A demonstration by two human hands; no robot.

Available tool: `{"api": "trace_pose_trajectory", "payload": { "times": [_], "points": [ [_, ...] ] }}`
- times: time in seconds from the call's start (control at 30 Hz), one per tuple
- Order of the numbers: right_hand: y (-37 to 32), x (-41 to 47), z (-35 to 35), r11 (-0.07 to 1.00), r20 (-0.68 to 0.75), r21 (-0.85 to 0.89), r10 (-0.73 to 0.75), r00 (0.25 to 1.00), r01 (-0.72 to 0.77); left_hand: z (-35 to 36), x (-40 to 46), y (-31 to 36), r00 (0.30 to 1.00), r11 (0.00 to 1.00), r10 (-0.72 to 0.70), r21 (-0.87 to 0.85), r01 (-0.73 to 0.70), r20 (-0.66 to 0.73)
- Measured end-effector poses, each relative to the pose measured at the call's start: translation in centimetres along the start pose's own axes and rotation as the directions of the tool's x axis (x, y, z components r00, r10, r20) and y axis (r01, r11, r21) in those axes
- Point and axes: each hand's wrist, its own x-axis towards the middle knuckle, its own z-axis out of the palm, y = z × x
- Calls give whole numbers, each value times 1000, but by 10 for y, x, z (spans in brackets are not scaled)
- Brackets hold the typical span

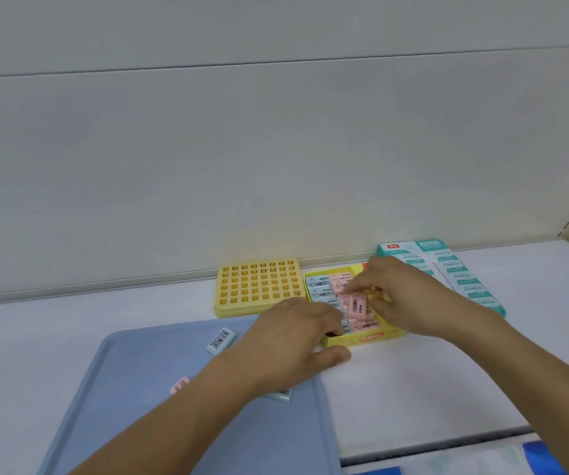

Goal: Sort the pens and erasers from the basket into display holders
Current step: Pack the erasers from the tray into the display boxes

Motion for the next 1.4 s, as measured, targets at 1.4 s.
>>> {"api": "trace_pose_trajectory", "payload": {
  "times": [1.4],
  "points": [
    [12,22,6,989,90,-36,-139,986,143,19,23,-20,947,946,-320,48,319,20]
  ]
}}
